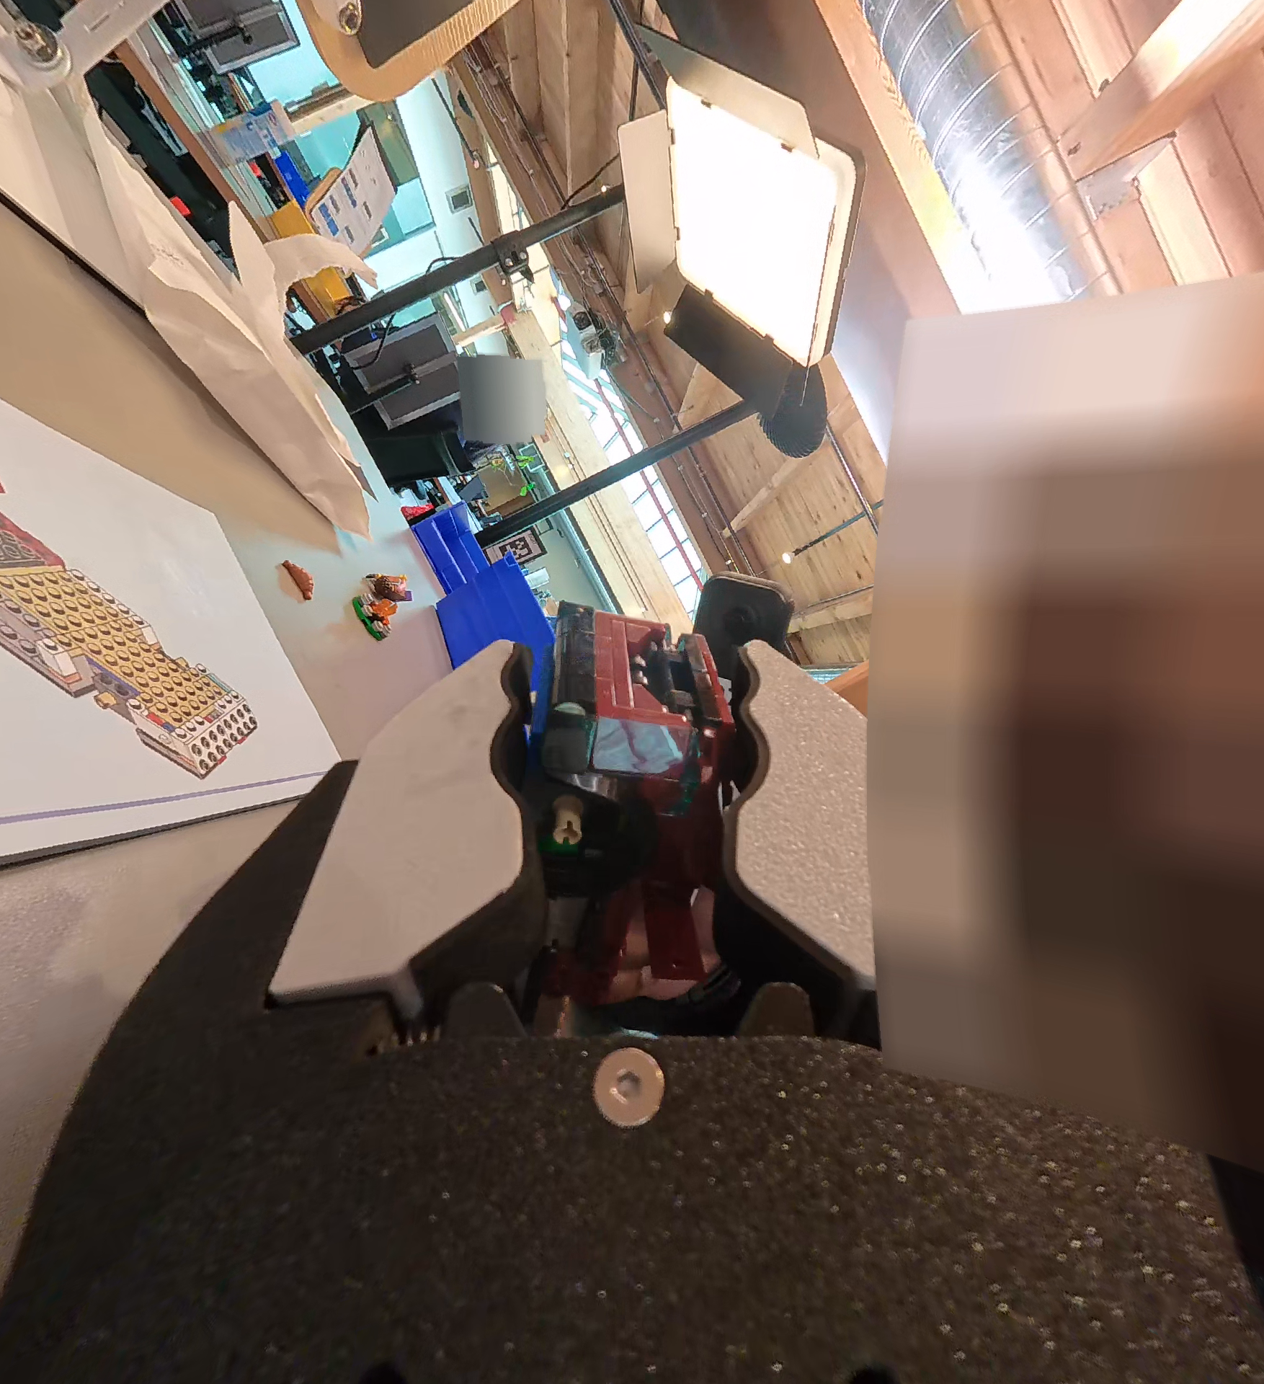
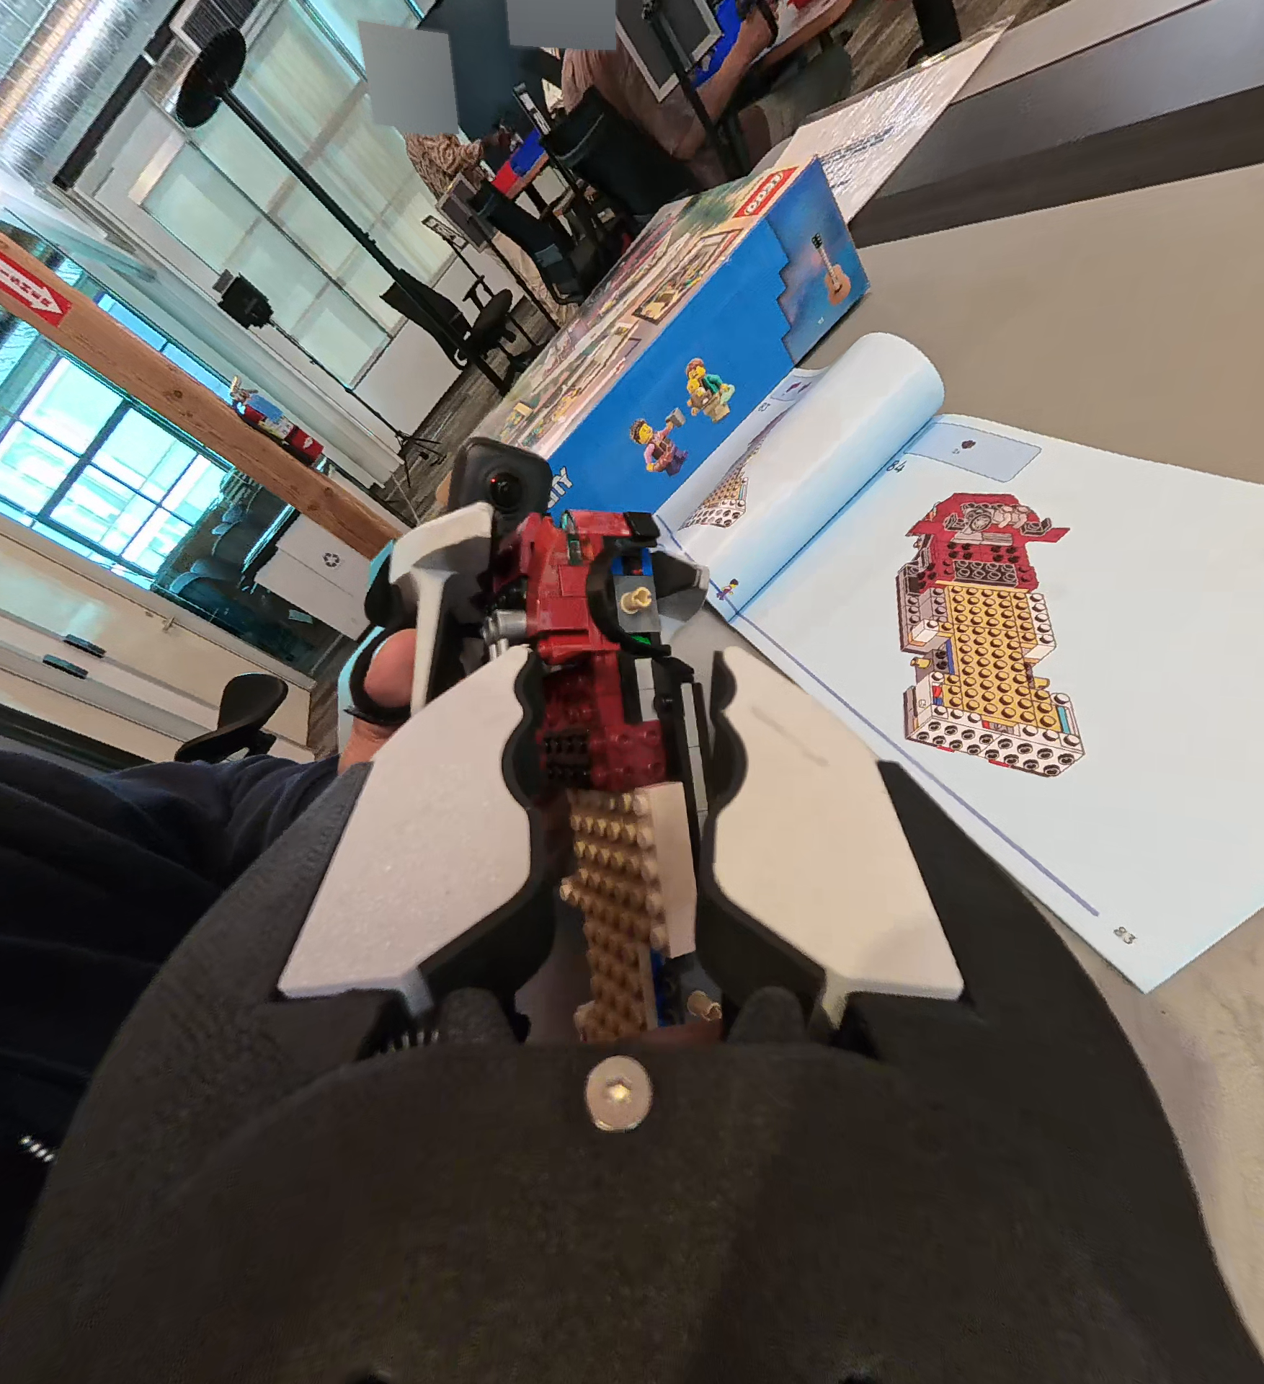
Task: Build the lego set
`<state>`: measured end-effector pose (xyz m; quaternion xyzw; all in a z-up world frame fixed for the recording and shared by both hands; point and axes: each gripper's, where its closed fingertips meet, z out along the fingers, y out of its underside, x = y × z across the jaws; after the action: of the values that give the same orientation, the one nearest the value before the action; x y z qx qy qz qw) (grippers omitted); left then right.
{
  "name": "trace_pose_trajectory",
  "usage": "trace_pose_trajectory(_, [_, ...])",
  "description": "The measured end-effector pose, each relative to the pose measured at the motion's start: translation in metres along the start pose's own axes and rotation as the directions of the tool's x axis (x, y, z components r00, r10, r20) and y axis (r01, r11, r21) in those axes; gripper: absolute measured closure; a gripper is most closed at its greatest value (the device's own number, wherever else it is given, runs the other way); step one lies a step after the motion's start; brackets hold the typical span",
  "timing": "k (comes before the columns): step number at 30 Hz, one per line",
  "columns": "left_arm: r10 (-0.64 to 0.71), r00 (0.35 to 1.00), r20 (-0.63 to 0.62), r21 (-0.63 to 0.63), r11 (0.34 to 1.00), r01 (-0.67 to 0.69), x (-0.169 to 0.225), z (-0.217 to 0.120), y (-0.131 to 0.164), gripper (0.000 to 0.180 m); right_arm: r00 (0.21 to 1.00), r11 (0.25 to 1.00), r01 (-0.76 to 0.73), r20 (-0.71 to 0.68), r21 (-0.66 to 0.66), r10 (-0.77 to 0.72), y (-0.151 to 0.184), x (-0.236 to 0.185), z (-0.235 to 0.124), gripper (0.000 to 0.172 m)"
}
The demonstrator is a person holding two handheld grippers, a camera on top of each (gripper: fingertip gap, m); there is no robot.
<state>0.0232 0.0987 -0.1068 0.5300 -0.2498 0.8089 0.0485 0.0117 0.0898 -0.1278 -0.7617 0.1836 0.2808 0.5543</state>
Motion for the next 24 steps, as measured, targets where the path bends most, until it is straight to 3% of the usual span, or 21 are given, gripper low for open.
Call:
trace_pose_trajectory(5, [-0.099, 0.993, 0.063, 0.009, 0.995, 0.099, -0.015, -0.002, 0.002, 0.128, 0.999, 0.998, 0.048, -0.024, -0.041, -0.049, 0.007, 0.006, -0.001, 0.124])
trace_pose_trajectory(9, [-0.140, 0.980, 0.139, 0.041, 0.990, 0.136, -0.027, -0.006, 0.004, 0.128, 0.984, 0.980, 0.178, -0.013, -0.090, -0.180, 0.017, 0.006, -0.016, 0.120])
trace_pose_trajectory(17, [-0.242, 0.906, 0.348, -0.011, 0.965, 0.261, -0.055, -0.005, 0.048, 0.128, 0.950, 0.920, 0.300, -0.008, -0.251, -0.311, 0.071, 0.020, -0.034, 0.121])
trace_pose_trajectory(21, [-0.183, 0.888, 0.421, -0.096, 0.965, 0.244, -0.062, 0.002, 0.063, 0.128, 0.909, 0.884, 0.391, -0.041, -0.255, -0.414, 0.071, 0.026, -0.048, 0.122])
trace_pose_trajectory(24, [-0.009, 0.855, 0.518, -0.187, 0.975, 0.123, -0.066, 0.004, 0.063, 0.127, 0.865, 0.849, 0.460, -0.087, -0.259, -0.495, 0.066, 0.037, -0.063, 0.122])
